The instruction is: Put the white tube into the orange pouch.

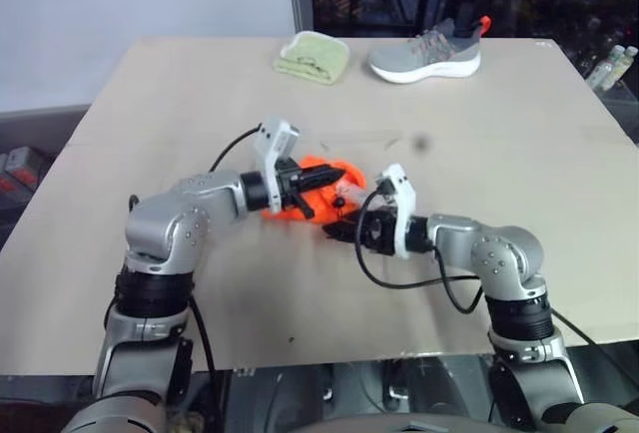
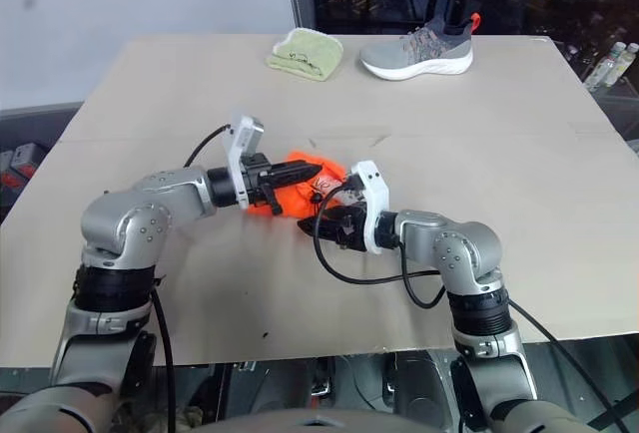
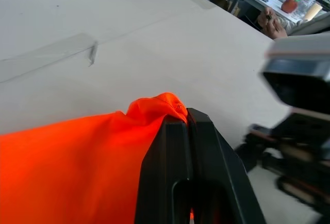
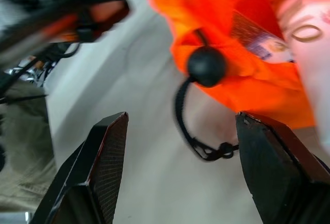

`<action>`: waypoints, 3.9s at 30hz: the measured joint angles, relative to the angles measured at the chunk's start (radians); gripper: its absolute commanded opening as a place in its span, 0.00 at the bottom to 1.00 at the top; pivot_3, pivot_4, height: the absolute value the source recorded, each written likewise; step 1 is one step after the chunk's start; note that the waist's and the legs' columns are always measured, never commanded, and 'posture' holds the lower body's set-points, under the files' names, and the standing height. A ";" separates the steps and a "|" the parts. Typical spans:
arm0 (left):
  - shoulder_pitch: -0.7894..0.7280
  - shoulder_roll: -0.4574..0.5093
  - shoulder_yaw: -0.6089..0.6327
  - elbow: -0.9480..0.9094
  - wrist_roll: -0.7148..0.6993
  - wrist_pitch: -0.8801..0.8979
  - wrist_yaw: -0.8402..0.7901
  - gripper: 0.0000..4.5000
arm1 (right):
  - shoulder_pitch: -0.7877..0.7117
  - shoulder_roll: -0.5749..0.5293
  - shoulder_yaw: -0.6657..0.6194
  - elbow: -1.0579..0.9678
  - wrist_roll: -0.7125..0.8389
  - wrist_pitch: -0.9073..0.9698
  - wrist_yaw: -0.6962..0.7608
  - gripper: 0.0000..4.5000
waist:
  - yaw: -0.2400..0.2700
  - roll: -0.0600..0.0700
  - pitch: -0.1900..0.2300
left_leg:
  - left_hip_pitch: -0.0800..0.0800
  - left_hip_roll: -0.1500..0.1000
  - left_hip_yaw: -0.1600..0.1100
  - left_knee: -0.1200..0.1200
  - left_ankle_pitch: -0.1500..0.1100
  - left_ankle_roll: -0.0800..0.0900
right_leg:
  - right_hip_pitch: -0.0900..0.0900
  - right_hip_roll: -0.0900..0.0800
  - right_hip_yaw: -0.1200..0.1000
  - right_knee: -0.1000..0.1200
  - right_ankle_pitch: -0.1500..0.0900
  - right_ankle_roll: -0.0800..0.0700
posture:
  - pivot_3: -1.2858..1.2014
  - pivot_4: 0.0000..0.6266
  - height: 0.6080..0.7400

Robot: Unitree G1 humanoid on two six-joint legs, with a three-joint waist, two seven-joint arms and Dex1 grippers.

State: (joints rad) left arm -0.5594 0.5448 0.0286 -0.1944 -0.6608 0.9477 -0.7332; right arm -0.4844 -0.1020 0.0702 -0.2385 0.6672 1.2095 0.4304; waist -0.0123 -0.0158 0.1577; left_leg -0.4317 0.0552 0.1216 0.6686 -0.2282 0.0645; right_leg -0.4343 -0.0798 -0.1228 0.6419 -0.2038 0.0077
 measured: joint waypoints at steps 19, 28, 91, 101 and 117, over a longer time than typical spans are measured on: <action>0.019 0.011 0.000 -0.054 -0.009 0.013 0.019 0.00 | -0.022 -0.372 0.356 -0.037 -0.468 -0.438 0.008 0.25 | -0.001 0.001 0.001 | 0.000 0.001 0.001 -0.001 0.000 -0.001 | -0.002 0.001 0.002 0.000 -0.002 0.004 | 0.52 0.24 1.00; 0.053 0.043 -0.030 -0.091 0.010 -0.002 0.010 0.00 | -0.204 -0.225 0.451 0.181 -0.623 -0.643 0.084 0.25 | -0.001 0.000 0.001 | 0.000 0.001 0.001 0.000 0.000 -0.001 | -0.002 0.001 0.001 0.000 -0.002 0.003 | 0.52 0.24 1.00; -0.020 -0.010 0.237 0.103 -0.321 0.147 0.135 0.00 | 0.054 -0.207 -0.206 -0.247 0.047 0.043 -0.016 0.68 | 0.002 0.000 0.002 | -0.001 -0.001 -0.001 -0.001 0.000 0.000 | 0.000 -0.001 0.001 -0.001 0.000 0.001 | 0.52 0.24 1.00; -0.253 -0.082 0.251 0.195 -0.326 0.158 0.278 0.00 | 0.032 -0.250 -0.090 -0.258 0.001 -0.106 0.001 0.68 | 0.008 -0.001 0.003 | -0.001 -0.001 -0.003 0.000 0.000 0.000 | 0.000 0.000 0.001 0.000 -0.002 0.004 | 0.52 0.24 1.00; -0.297 -0.121 0.196 0.193 -0.228 0.154 0.366 0.00 | -0.090 -0.080 -0.163 -0.166 0.147 -0.019 -0.119 0.68 | 0.000 -0.001 0.003 | 0.000 -0.001 0.000 -0.001 0.000 0.000 | 0.000 0.000 0.001 0.000 0.000 0.000 | 0.52 0.24 1.00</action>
State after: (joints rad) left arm -0.8560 0.4239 0.2249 -0.0012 -0.8883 1.1014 -0.3674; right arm -0.5739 -0.1820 -0.0929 -0.4041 0.8142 1.1906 0.3116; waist -0.0121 -0.0166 0.1607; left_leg -0.4319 0.0542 0.1219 0.6679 -0.2280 0.0644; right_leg -0.4347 -0.0798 -0.1221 0.6418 -0.2037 0.0078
